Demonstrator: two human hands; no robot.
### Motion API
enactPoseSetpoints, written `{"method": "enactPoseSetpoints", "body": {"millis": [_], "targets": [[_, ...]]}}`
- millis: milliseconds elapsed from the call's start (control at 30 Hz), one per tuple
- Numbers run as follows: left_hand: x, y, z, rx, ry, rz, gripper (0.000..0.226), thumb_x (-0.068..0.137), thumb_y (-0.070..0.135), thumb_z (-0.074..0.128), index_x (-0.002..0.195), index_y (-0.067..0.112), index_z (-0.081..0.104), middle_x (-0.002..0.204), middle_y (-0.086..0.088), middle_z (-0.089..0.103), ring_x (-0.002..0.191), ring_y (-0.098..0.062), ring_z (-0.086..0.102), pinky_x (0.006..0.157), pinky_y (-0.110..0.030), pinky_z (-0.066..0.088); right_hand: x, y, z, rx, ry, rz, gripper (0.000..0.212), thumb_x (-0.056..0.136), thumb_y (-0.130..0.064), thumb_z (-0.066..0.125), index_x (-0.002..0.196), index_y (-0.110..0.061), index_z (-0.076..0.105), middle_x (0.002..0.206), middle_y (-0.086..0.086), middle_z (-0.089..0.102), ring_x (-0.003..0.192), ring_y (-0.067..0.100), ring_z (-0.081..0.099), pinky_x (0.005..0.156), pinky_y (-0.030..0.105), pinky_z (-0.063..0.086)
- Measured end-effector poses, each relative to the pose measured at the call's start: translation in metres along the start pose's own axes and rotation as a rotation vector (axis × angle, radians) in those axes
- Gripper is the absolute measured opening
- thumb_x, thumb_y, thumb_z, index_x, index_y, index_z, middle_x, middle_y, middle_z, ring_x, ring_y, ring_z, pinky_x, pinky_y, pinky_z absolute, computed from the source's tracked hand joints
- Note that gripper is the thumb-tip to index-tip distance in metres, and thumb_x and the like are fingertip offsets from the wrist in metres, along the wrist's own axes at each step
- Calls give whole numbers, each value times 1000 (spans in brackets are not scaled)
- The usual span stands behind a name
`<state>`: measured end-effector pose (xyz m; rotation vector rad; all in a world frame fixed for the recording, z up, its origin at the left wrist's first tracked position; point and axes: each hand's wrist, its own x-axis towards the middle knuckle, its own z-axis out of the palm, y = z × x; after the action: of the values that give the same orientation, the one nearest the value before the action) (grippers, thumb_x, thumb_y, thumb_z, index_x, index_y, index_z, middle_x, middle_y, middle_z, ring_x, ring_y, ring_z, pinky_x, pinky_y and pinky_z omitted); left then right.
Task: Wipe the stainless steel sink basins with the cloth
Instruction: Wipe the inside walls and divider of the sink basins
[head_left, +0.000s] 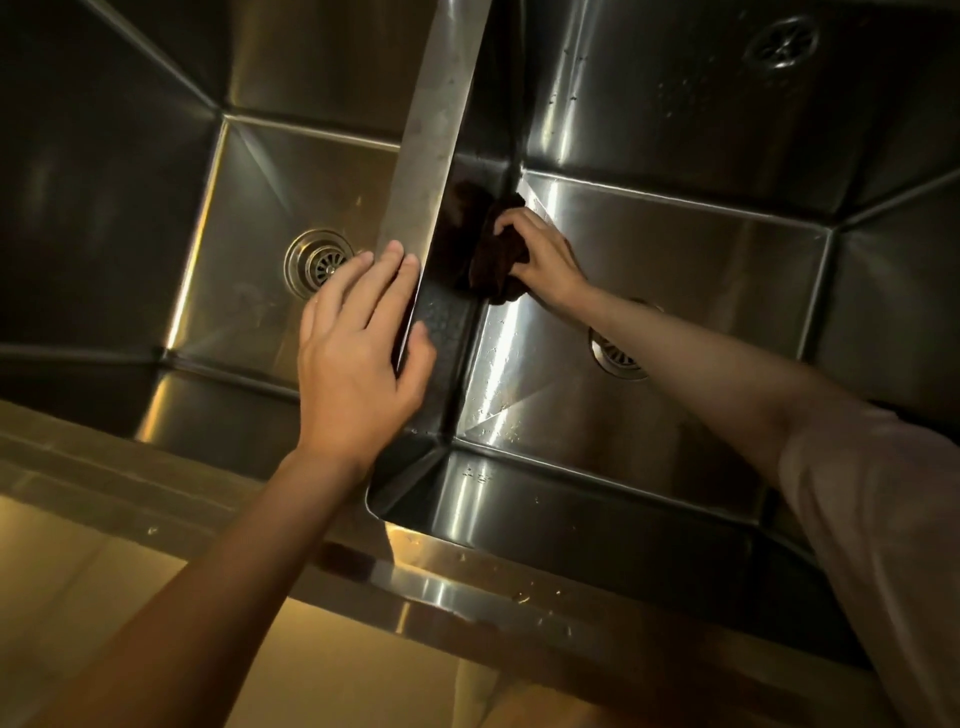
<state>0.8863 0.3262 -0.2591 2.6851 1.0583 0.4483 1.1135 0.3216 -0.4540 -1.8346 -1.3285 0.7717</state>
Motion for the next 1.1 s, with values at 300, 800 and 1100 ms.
{"method": "enactPoseSetpoints", "body": {"millis": [300,800,1100], "targets": [[0,-1,0,33,-16,-17,44,93,20,50,134,7,56,140,-8,54,131,-29,46,109,-46,37,7,20,14,-91,3,25,42,66,-1,64,106,-13,56,111,1,56,98,12,52,81,21,37],[0,-1,-1,53,-20,0,49,90,24,48,135,8,55,141,-7,53,132,-28,45,106,-43,35,8,-102,-88,320,338,-271,45,65,-3,74,105,-19,60,114,-17,55,110,-9,52,96,12,40],[0,-1,0,47,-7,4,46,92,23,48,134,7,56,140,-8,53,131,-28,46,107,-42,35,24,-57,-65,224,220,-207,36,64,-3,74,97,-5,59,113,-1,55,106,-5,51,92,11,36]]}}
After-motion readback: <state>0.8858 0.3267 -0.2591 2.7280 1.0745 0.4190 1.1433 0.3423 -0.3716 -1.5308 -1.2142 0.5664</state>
